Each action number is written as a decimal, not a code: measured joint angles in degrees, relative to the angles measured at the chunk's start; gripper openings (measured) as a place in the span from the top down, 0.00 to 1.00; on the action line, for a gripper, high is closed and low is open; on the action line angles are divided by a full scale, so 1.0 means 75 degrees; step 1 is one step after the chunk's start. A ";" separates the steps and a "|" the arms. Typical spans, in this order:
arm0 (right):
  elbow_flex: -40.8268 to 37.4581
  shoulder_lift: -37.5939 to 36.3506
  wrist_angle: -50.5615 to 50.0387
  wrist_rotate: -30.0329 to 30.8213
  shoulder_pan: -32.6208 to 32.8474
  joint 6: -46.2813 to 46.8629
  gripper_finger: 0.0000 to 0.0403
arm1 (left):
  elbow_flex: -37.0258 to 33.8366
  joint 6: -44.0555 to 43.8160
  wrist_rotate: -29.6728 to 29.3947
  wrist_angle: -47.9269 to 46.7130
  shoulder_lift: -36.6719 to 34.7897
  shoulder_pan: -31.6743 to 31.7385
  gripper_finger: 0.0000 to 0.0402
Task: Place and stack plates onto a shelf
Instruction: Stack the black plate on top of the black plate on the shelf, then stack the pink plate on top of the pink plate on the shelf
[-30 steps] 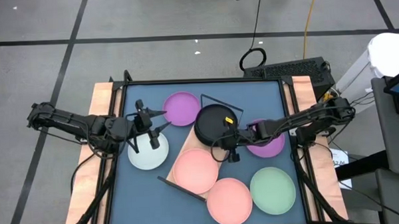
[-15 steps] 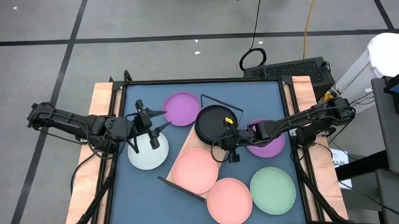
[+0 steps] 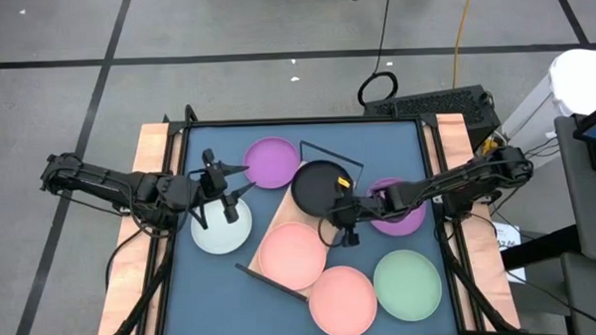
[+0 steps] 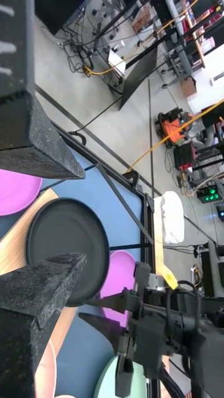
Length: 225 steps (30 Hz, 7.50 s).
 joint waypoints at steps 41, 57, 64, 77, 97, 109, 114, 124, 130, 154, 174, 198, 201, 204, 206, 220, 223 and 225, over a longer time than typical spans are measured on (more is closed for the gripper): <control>-0.0693 0.0397 0.1387 0.0987 -0.0160 0.1202 1.00 | 0.0000 -0.0293 0.0013 -0.0031 0.0006 0.0001 0.48; -0.0725 0.0392 0.1373 0.0378 -0.0263 0.1399 1.00 | 0.0000 -0.0289 0.0088 -0.0032 0.0006 0.0003 0.48; -0.0724 0.0392 0.1376 0.0215 -0.0263 0.1394 1.00 | 0.0000 -0.0289 0.0090 -0.0032 0.0006 0.0002 0.48; -0.0723 0.0392 0.1640 -0.0006 -0.0251 0.1051 1.00 | 0.0000 -0.0289 0.0175 -0.0032 0.0006 0.0000 0.48; 0.0468 -0.0296 0.0694 0.0971 0.0714 0.0931 1.00 | -0.0003 -0.0694 0.0618 0.0035 0.0347 -0.0050 0.48; 0.1497 -0.0296 -0.1087 0.1418 0.1943 0.2144 1.00 | -0.0006 -0.0880 0.1088 0.0037 0.0618 -0.0429 0.48; 0.1795 -0.0287 -0.1169 0.1398 0.2791 0.3085 1.00 | -0.0006 -0.0864 0.1110 0.0026 0.0621 -0.0717 0.48; 0.1928 -0.0038 -0.0765 0.1404 0.4659 0.4641 0.90 | -0.0006 -0.0841 0.1119 0.0029 0.0621 -0.1033 0.48; 0.1926 0.0483 -0.0402 0.1390 0.5281 0.5475 0.78 | -0.0006 -0.0984 0.1117 0.0032 0.0621 -0.1182 0.48; 0.1918 0.2736 -0.0162 -0.0443 0.5609 0.5903 0.73 | -0.0006 -0.0863 0.1110 0.0292 0.0621 -0.1291 0.48; 0.1920 0.3047 -0.0025 -0.0719 0.5603 0.4412 0.98 | -0.0003 -0.1046 0.1110 0.0242 0.0621 -0.1292 0.48; 0.1914 0.0701 -0.0562 0.0108 0.5659 0.3393 1.00 | -0.0003 -0.0854 0.1110 0.0271 0.0621 -0.1291 0.48; 0.1912 0.0367 -0.0724 0.0227 0.5665 0.3208 1.00 | -0.0003 -0.0845 0.1110 0.0271 0.0621 -0.1291 0.48; 0.1912 0.0013 -0.0798 0.0412 0.5662 0.3131 1.00 | -0.0003 -0.0813 0.1110 0.0271 0.0621 -0.1291 0.48; 0.1912 -0.0213 -0.0889 0.0547 0.5656 0.3063 1.00 | -0.0003 -0.0686 0.1131 0.0329 0.0639 -0.1291 0.48; 0.1912 -0.0630 -0.0270 0.1815 0.5001 0.1497 1.00 | 0.0340 0.2132 0.1728 0.2023 0.2066 -0.1883 0.59; 0.1912 -0.0461 -0.0063 0.1795 0.4783 0.1166 1.00 | 0.0652 0.2577 0.1730 0.2021 0.2332 -0.2038 0.62; 0.1912 -0.0321 -0.0050 0.1812 0.4691 0.1059 1.00 | 0.0841 0.2802 0.1734 0.1985 0.2504 -0.2149 0.64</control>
